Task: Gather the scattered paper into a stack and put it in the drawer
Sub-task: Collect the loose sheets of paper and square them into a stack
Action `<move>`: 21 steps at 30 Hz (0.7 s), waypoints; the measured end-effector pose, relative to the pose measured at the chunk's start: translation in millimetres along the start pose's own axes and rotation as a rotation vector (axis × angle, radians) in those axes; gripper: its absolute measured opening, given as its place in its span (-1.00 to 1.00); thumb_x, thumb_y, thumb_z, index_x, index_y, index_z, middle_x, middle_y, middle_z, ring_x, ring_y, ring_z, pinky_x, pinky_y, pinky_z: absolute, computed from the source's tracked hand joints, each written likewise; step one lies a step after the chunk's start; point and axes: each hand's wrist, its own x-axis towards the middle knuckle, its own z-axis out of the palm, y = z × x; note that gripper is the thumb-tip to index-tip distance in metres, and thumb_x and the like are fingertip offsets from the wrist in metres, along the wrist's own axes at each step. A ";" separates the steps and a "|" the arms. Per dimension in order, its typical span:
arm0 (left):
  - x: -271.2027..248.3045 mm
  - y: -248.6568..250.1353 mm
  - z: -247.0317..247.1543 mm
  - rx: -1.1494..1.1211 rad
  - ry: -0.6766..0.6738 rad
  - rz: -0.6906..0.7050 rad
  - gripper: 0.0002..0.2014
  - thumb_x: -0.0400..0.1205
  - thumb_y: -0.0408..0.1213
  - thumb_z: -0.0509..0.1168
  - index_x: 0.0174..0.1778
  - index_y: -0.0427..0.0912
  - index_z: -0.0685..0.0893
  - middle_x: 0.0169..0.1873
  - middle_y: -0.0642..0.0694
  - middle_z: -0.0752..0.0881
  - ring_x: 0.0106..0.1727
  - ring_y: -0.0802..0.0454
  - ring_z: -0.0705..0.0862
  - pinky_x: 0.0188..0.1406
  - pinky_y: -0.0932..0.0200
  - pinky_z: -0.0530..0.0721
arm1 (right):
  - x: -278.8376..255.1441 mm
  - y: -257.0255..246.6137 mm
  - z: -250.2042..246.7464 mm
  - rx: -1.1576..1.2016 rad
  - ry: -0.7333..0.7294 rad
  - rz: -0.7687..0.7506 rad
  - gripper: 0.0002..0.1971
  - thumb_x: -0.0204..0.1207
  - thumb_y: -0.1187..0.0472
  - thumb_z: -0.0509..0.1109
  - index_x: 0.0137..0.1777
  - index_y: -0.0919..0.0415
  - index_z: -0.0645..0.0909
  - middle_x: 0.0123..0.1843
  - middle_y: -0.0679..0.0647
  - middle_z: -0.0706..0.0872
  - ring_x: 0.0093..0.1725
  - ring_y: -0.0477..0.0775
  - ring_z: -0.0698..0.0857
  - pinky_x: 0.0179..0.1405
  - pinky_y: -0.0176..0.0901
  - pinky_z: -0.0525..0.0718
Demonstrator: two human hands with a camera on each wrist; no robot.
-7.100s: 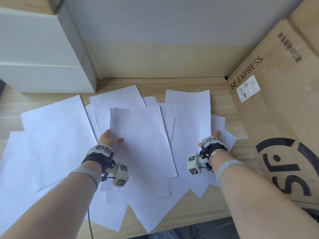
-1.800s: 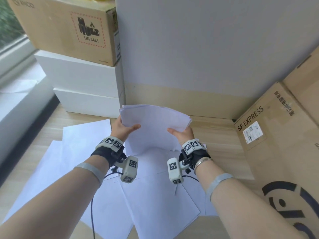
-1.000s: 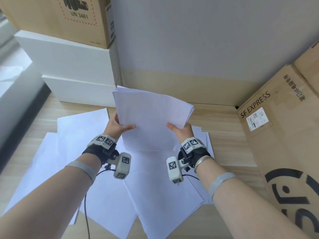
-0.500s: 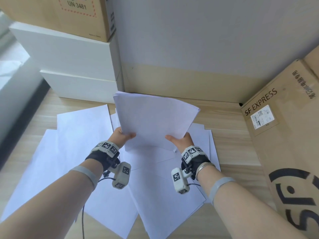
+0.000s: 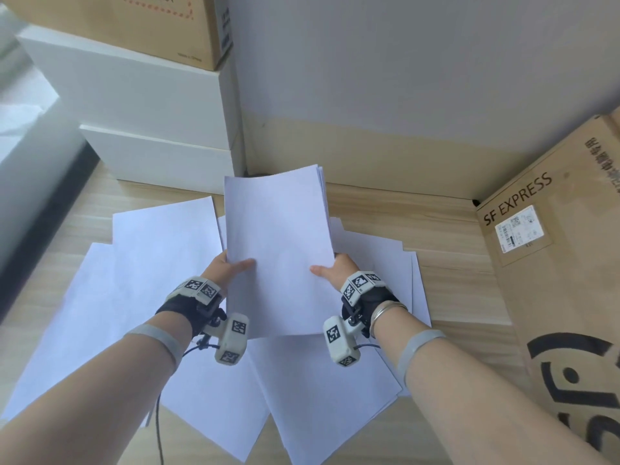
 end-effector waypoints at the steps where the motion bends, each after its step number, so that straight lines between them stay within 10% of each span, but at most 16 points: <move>1: -0.4 -2.8 -4.5 0.002 0.003 -0.017 -0.71 0.59 -0.47 0.31 0.22 -0.23 0.52 -0.06 -0.21 0.69 -0.05 -0.19 0.66 0.27 -0.20 0.57 | 3.6 1.2 4.9 -0.032 -0.026 0.012 -0.61 0.51 0.12 0.43 0.26 0.32 0.62 0.24 0.19 0.72 0.25 0.17 0.68 0.19 -0.22 0.53; 6: 7.3 -17.5 -38.8 0.121 0.109 -0.011 -0.75 0.59 -0.44 0.30 0.18 -0.21 0.59 0.05 -0.31 0.68 0.07 -0.23 0.64 0.34 -0.37 0.53 | 23.6 7.7 17.1 -0.110 -0.017 -0.017 -0.73 0.62 0.04 0.23 -0.06 0.22 0.64 -0.10 0.22 0.70 -0.09 0.10 0.64 -0.07 -0.14 0.54; 12: 1.4 -25.4 -64.8 0.096 0.193 -0.032 -0.81 0.61 -0.48 0.26 0.10 -0.19 0.55 -0.22 -0.14 0.66 0.00 -0.19 0.59 0.23 -0.21 0.55 | 49.0 6.8 20.7 -0.336 0.151 0.059 -0.59 0.50 0.14 0.38 0.35 0.09 0.48 0.40 0.17 0.48 0.36 0.23 0.53 0.34 -0.04 0.49; 21: -2.3 -40.9 -79.2 -0.002 0.232 -0.044 -0.79 0.62 -0.50 0.24 0.12 -0.18 0.54 -0.20 -0.12 0.67 -0.15 -0.10 0.62 0.19 -0.14 0.55 | 66.3 -7.3 36.7 -0.419 0.179 0.110 -0.09 0.31 0.08 0.58 0.58 -0.03 0.13 0.49 0.20 0.31 0.45 0.29 0.34 0.36 0.12 0.45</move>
